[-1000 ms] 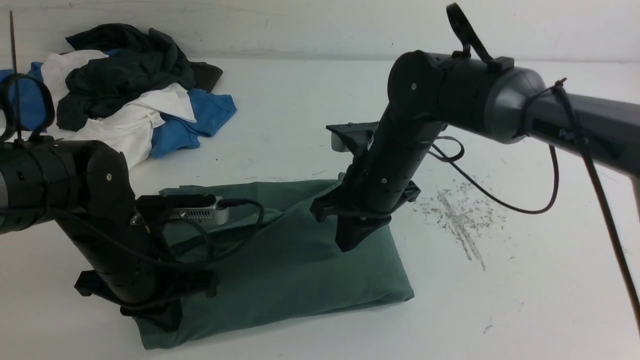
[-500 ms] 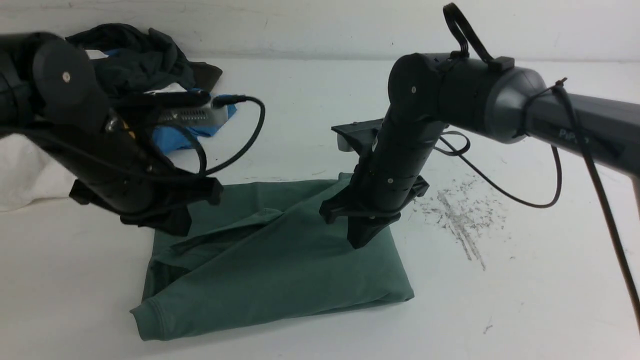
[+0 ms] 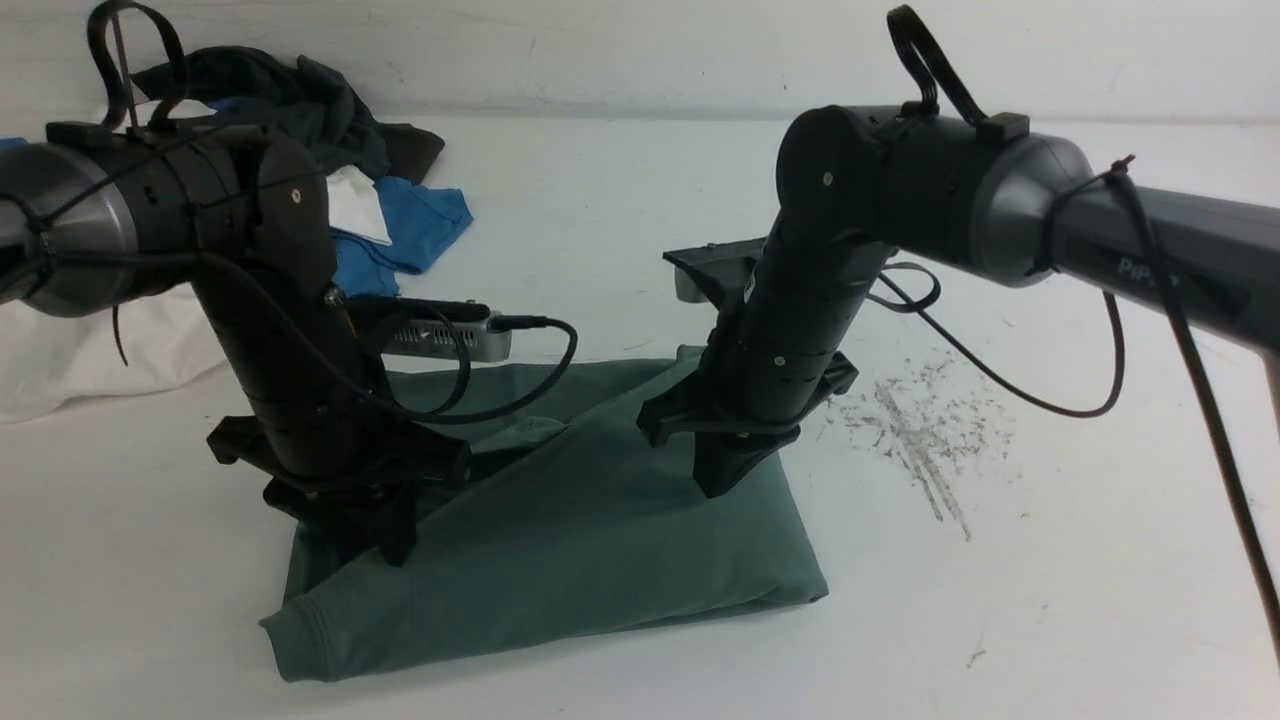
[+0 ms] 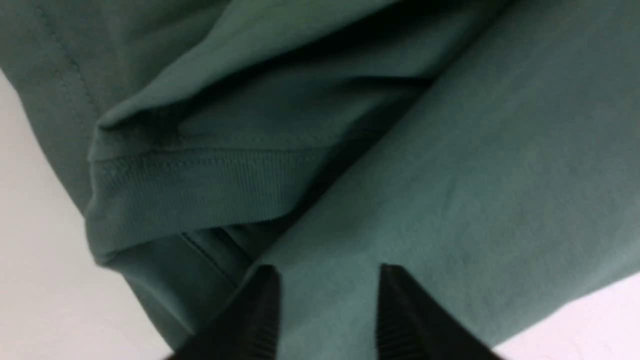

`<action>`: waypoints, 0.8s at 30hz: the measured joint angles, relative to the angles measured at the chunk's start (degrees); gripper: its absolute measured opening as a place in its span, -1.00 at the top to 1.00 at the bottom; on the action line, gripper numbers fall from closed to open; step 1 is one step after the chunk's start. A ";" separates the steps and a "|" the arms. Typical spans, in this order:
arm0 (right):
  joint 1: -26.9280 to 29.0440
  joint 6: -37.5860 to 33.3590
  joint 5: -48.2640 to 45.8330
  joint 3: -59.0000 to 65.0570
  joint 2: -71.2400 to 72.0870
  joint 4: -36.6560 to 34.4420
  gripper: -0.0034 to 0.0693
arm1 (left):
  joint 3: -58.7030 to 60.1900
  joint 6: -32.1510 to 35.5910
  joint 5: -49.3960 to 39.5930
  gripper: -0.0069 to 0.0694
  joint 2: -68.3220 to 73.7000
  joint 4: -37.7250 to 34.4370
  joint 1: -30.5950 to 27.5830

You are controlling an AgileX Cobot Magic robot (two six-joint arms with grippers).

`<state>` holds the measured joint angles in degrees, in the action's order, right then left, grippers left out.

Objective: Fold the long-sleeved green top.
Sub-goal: Use the right arm to drag the right edge of the fabric to the left and folds it over the left edge

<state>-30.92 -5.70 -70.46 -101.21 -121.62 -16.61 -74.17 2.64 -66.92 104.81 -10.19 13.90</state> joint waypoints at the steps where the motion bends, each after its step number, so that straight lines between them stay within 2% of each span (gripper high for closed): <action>1: 0.00 0.00 0.00 0.00 0.00 0.00 0.95 | 0.00 0.30 0.00 -0.05 0.35 0.00 0.00; 3: 0.00 -0.02 0.00 0.00 0.00 -0.21 0.95 | -0.06 1.17 0.00 -0.27 1.14 0.00 0.00; 6: 0.00 -0.02 0.00 0.00 0.00 -0.30 0.95 | -0.06 1.42 0.09 -0.43 2.35 0.00 0.00; 11: 0.00 -0.06 0.00 0.00 0.00 -0.48 0.95 | -0.10 1.53 1.68 -0.44 4.07 0.06 0.00; 14: 0.00 -0.06 0.00 0.00 0.00 -0.61 0.95 | -0.10 1.62 3.07 -0.38 5.00 0.18 0.00; 16: 0.00 -0.06 0.00 0.00 0.00 -0.61 0.95 | -0.10 1.62 3.26 -0.27 5.14 0.18 0.00; 18: 0.00 -0.06 0.00 0.00 0.00 -0.61 0.95 | -0.17 1.62 3.01 -0.06 5.20 0.18 0.00; 19: 0.00 -0.13 0.00 0.00 0.00 -0.61 0.95 | -0.17 1.64 2.82 0.06 5.20 0.18 0.00; 20: 0.00 -0.21 0.00 0.00 0.00 -0.61 0.95 | -0.17 1.64 2.39 0.25 5.10 0.18 0.00; 21: 0.00 -0.21 0.00 0.00 0.00 -0.61 0.95 | -0.17 1.64 2.39 0.29 5.12 0.18 0.00; 22: 0.00 -0.25 0.00 0.00 0.00 -0.61 0.95 | -0.17 1.64 2.26 0.53 4.86 0.18 0.00; 24: 0.00 -0.25 0.00 0.00 0.00 -0.61 0.95 | -0.17 1.64 2.19 0.74 3.78 0.19 0.00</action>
<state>-30.92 -5.95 -70.46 -101.21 -121.62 -17.22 -74.33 4.29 -64.73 108.59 -10.00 13.90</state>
